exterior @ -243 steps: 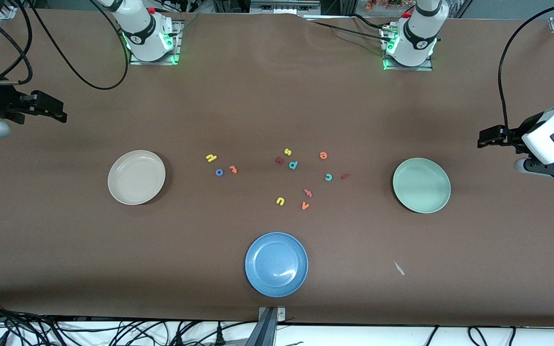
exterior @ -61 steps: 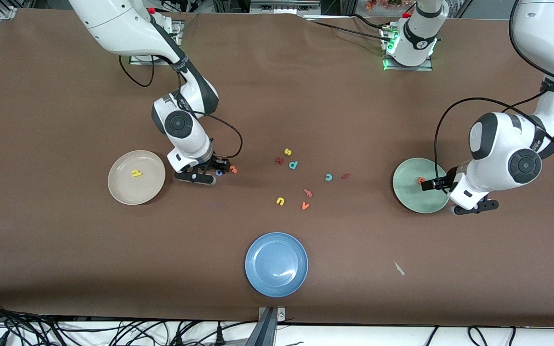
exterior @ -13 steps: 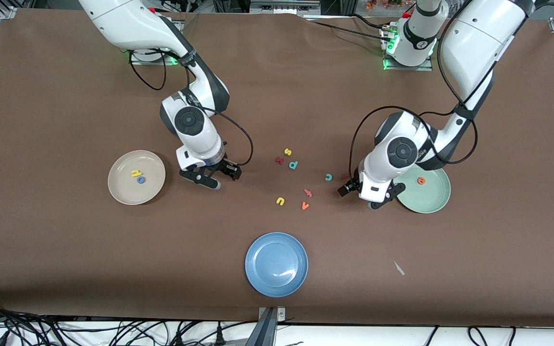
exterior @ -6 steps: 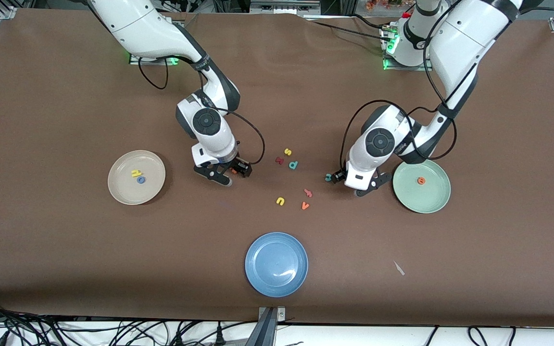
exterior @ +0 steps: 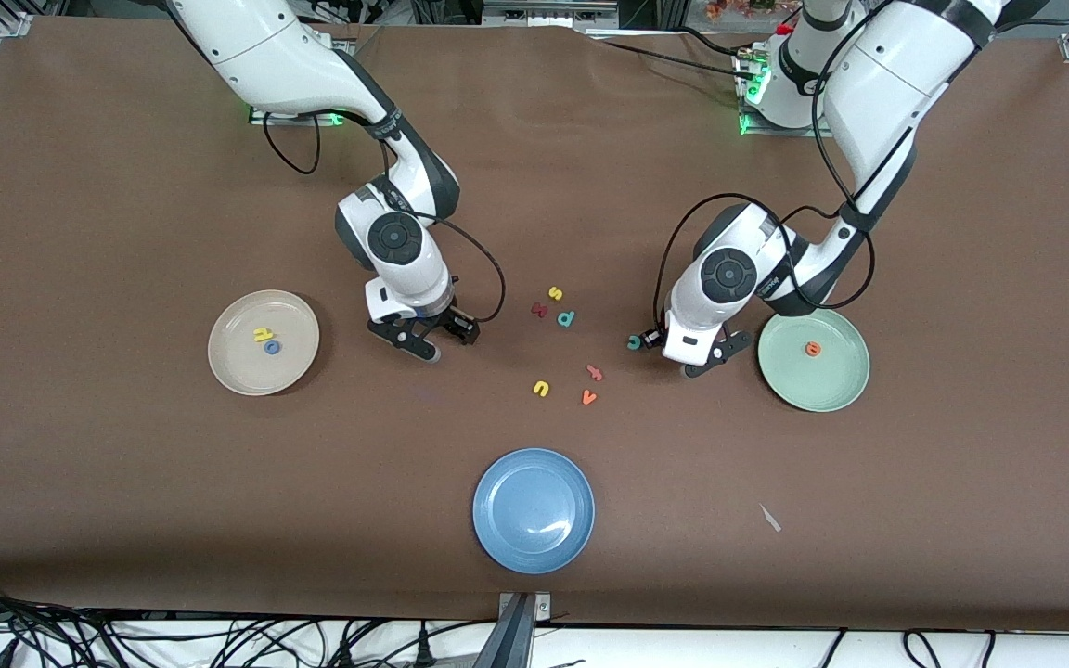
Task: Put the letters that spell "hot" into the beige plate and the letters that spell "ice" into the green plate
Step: 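Grasp the red bar with the left gripper while the right gripper grasps the orange t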
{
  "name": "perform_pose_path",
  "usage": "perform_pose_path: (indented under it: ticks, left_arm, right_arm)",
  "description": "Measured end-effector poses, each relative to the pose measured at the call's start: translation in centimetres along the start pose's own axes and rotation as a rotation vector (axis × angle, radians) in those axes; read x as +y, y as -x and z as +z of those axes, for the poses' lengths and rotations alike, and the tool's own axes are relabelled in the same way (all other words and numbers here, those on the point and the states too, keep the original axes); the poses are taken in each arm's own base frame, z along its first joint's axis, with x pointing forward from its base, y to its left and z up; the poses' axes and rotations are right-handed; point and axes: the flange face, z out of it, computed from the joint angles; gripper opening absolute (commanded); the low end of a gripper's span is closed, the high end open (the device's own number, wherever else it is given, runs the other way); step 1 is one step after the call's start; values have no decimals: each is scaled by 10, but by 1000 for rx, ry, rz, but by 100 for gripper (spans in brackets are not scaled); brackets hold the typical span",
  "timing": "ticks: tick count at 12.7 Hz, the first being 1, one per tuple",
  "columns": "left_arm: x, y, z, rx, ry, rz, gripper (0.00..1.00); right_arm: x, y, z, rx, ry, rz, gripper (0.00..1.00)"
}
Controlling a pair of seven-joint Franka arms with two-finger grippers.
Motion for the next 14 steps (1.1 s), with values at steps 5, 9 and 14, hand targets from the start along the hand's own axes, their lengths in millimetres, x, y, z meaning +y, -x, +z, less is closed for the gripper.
perform_pose_path:
  ticks: [5,9,14]
  left_arm:
    - [-2,-3,1,-1,0,-5,52]
    - [-1,-3,2,0,9,-6,46]
    - [1,-3,1,3,19,-8,24]
  right_arm:
    - [0,1,1,-1,2,31,75]
    - [0,2,1,-1,4,47,66]
    - [1,3,2,-2,5,59,61]
